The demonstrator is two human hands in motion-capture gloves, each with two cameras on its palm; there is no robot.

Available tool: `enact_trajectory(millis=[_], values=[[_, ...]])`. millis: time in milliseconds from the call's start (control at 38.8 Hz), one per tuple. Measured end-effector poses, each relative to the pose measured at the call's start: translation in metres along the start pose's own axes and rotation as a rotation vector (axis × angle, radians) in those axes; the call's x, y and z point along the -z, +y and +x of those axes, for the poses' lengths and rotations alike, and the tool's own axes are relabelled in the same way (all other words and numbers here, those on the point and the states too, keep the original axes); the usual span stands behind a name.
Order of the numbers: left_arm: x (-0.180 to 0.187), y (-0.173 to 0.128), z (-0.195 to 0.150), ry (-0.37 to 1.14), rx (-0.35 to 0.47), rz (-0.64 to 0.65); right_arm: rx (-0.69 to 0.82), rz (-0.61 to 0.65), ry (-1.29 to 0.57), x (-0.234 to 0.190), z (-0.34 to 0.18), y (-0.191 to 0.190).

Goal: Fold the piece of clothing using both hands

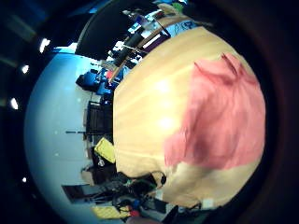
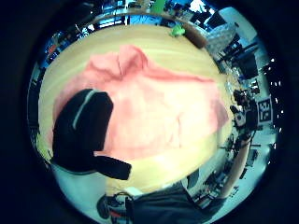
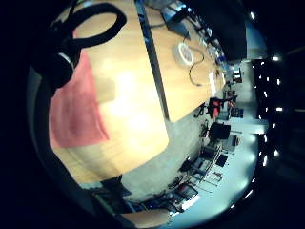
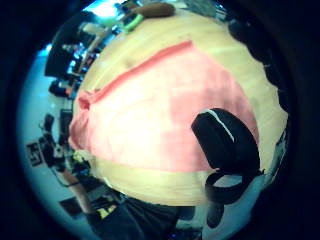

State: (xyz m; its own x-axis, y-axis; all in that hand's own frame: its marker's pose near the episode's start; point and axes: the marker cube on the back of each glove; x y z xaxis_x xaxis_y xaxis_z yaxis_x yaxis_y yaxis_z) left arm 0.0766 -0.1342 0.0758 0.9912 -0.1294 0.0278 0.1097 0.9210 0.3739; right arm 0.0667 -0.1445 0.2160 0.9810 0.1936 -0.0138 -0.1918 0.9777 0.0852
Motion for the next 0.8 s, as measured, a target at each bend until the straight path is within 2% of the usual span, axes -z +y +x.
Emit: enact_trajectory(millis=[77, 129, 283, 335, 412, 490, 618, 799], values=[[-0.041, -0.001, 0.015, 0.050, -0.046, -0.032, -0.079, -0.047, -0.062, -0.028, 0.019, 0.011], [-0.054, 0.016, 0.025, 0.099, -0.075, -0.083, -0.143, -0.084, -0.097, -0.046, 0.029, 0.019], [-0.055, 0.080, 0.043, 0.182, -0.157, -0.267, -0.259, -0.168, -0.122, -0.080, 0.035, 0.040], [-0.055, 0.091, 0.041, 0.158, -0.149, -0.291, -0.276, -0.162, -0.119, -0.084, 0.032, 0.044], [-0.074, 0.090, 0.036, 0.130, -0.103, -0.359, -0.289, -0.127, -0.093, -0.084, 0.026, 0.048], [-0.087, 0.093, 0.035, 0.192, -0.098, -0.466, -0.276, -0.106, -0.039, -0.085, 0.020, 0.045], [-0.094, 0.089, 0.036, 0.294, -0.125, -0.456, -0.245, -0.052, -0.057, -0.086, 0.014, 0.033], [-0.096, 0.091, 0.036, 0.324, -0.089, -0.444, -0.236, 0.129, -0.133, -0.090, 0.014, 0.021]])
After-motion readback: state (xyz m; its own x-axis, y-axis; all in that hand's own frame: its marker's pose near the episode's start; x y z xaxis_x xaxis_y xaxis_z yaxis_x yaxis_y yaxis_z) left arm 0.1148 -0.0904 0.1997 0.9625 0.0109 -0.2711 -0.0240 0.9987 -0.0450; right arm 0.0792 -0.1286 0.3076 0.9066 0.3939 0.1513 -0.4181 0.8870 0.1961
